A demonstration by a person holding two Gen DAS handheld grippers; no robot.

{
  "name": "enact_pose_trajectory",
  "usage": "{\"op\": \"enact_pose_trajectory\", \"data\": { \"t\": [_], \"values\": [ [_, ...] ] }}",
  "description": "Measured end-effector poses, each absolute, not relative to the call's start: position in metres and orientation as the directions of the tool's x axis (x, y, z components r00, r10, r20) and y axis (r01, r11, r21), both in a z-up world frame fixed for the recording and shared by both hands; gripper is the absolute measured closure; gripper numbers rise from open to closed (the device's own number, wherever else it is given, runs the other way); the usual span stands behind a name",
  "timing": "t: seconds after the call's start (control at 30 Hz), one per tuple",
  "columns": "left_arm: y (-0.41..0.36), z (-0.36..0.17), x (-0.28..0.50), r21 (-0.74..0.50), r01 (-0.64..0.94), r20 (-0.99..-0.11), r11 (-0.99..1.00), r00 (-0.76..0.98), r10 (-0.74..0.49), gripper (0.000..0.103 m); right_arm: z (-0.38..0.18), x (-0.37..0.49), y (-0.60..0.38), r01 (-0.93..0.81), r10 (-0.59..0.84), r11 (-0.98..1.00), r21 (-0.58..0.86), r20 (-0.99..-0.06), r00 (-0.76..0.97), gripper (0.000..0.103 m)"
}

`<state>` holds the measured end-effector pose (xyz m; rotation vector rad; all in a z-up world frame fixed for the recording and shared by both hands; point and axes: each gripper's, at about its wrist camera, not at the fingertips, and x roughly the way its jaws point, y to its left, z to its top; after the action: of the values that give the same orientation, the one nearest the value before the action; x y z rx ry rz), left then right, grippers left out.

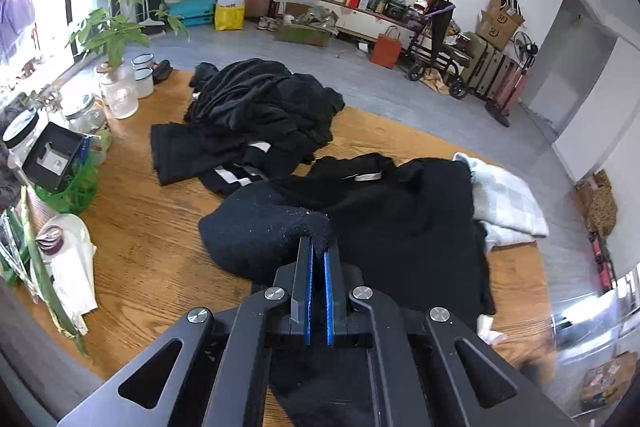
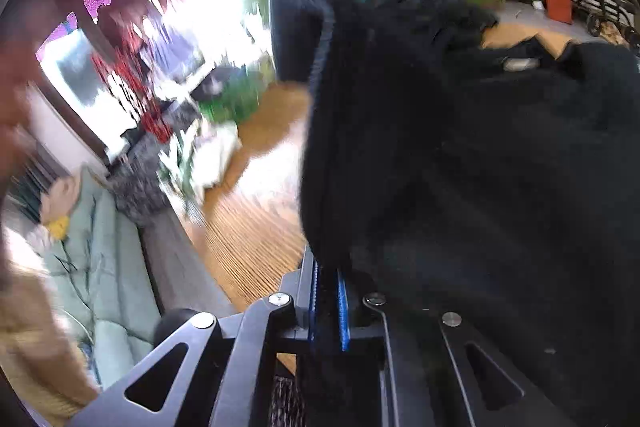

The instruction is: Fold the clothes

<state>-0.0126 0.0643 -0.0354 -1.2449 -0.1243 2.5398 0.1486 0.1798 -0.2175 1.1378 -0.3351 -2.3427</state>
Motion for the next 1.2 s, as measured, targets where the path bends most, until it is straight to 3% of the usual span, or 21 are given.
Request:
{"op": "enact_pose_trajectory", "data": {
  "t": [0.07, 0.17, 0.2, 0.27, 0.33, 0.37, 0.43, 0.53, 0.6, 0.77, 0.97, 1.0, 1.07, 1.1, 1.13, 1.2],
  "values": [
    [0.068, -0.048, -0.011, -0.185, -0.251, -0.773, -0.950, -0.560, 0.298, 0.098, -0.194, 0.157, 0.202, 0.338, -0.549, -0.835, 0.433, -0.620, -0.561, 0.094],
    [0.069, -0.073, -0.007, -0.241, -0.315, -0.810, -0.918, -0.456, 0.369, 0.097, -0.162, 0.168, 0.239, 0.288, -0.476, -0.876, 0.388, -0.589, -0.654, 0.094],
    [0.066, -0.083, -0.005, -0.289, -0.340, -0.815, -0.895, -0.403, 0.416, 0.092, -0.156, 0.171, 0.251, 0.267, -0.445, -0.890, 0.369, -0.583, -0.680, 0.094],
    [0.055, -0.096, 0.001, -0.378, -0.340, -0.804, -0.861, -0.340, 0.487, 0.072, -0.143, 0.177, 0.273, 0.222, -0.383, -0.916, 0.333, -0.568, -0.728, 0.094],
    [0.041, -0.106, 0.005, -0.463, -0.320, -0.779, -0.827, -0.298, 0.551, 0.027, -0.138, 0.180, 0.291, 0.177, -0.325, -0.938, 0.298, -0.575, -0.751, 0.094],
    [0.032, -0.110, 0.007, -0.503, -0.303, -0.761, -0.809, -0.289, 0.581, 0.025, -0.135, 0.182, 0.300, 0.155, -0.295, -0.947, 0.281, -0.578, -0.760, 0.094],
    [0.015, -0.115, 0.005, -0.545, -0.258, -0.744, -0.798, -0.291, 0.602, 0.025, -0.132, 0.182, 0.305, 0.117, -0.243, -0.963, 0.244, -0.585, -0.774, 0.094],
    [-0.006, -0.119, -0.003, -0.502, -0.178, -0.763, -0.847, -0.369, 0.530, 0.026, -0.132, 0.188, 0.322, 0.072, -0.191, -0.974, 0.216, -0.604, -0.774, 0.094],
    [-0.003, -0.121, -0.002, -0.394, -0.195, -0.787, -0.898, -0.434, 0.439, 0.026, -0.133, 0.190, 0.336, 0.050, -0.196, -0.968, 0.246, -0.614, -0.765, 0.094],
    [0.050, -0.136, 0.018, 0.053, -0.400, -0.770, -0.915, -0.600, 0.218, 0.026, -0.130, 0.188, 0.368, 0.007, -0.213, -0.946, 0.324, -0.608, -0.765, 0.094],
    [0.106, -0.180, 0.012, 0.311, -0.523, -0.755, -0.794, -0.643, 0.128, 0.027, -0.113, 0.182, 0.371, 0.031, -0.223, -0.946, 0.323, -0.580, -0.784, 0.093],
    [0.115, -0.188, 0.008, 0.325, -0.532, -0.759, -0.782, -0.640, 0.120, 0.031, -0.111, 0.180, 0.370, 0.036, -0.230, -0.944, 0.328, -0.576, -0.785, 0.093],
    [0.123, -0.201, -0.002, 0.357, -0.511, -0.758, -0.782, -0.648, 0.077, 0.053, -0.110, 0.178, 0.374, 0.040, -0.254, -0.932, 0.360, -0.570, -0.781, 0.093],
    [0.121, -0.205, -0.008, 0.388, -0.473, -0.741, -0.791, -0.671, 0.038, 0.077, -0.111, 0.177, 0.376, 0.035, -0.257, -0.929, 0.370, -0.572, -0.779, 0.093],
    [0.117, -0.209, -0.013, 0.420, -0.427, -0.719, -0.801, -0.695, -0.006, 0.093, -0.112, 0.176, 0.379, 0.028, -0.258, -0.925, 0.378, -0.575, -0.776, 0.093],
    [0.091, -0.204, -0.023, 0.315, -0.372, -0.739, -0.873, -0.673, 0.020, 0.093, -0.116, 0.176, 0.385, 0.002, -0.245, -0.925, 0.381, -0.592, -0.768, 0.092]
  ]
}}
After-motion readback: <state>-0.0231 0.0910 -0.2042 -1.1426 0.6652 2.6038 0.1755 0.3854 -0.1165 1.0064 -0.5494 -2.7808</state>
